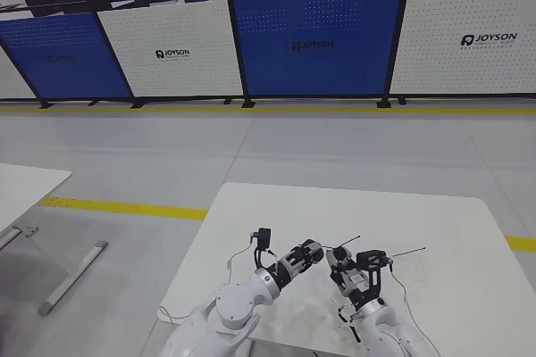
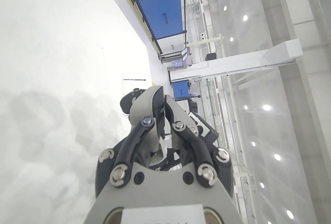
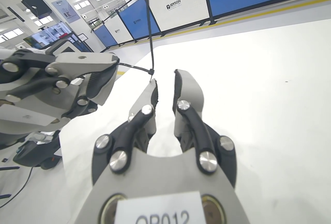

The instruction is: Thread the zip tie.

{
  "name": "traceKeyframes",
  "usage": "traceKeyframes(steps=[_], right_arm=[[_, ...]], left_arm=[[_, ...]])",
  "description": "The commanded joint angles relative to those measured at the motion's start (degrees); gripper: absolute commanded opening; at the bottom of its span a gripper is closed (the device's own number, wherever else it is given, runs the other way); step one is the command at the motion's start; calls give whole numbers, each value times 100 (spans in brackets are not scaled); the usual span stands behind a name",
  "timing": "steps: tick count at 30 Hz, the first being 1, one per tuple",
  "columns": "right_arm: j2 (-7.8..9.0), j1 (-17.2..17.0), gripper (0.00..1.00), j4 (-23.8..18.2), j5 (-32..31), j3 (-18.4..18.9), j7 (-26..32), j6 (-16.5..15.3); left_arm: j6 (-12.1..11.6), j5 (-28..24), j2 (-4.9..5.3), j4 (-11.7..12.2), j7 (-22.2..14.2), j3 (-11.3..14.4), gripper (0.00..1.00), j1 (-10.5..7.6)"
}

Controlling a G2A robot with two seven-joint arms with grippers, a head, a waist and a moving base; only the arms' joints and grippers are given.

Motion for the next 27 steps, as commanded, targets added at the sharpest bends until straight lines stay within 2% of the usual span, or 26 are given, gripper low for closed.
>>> traceKeyframes(steps=[1, 7, 17, 23, 24, 25, 27], right_arm=[[0, -8, 24, -13, -7, 9, -5, 4], [0, -39, 20, -55, -37, 28, -25, 8], [-4, -61, 23, -138, -88, 37, -6, 34], [-9, -59, 14, -152, -96, 42, 28, 50], [-10, -57, 10, -151, -97, 42, 29, 54], [-12, -58, 0, -150, -95, 41, 26, 59], [-15, -57, 0, -148, -100, 39, 19, 67]], left_arm=[[4, 2, -2, 4, 3, 9, 0, -8], [8, 33, -5, 13, -2, 36, 0, -11], [0, 114, 3, -33, -37, 45, 0, 25], [2, 129, 4, -31, -52, 51, 0, 24], [1, 129, 4, -29, -55, 51, 0, 23], [-1, 127, 4, -28, -57, 51, 0, 23], [-5, 124, 5, -25, -58, 50, 0, 24]])
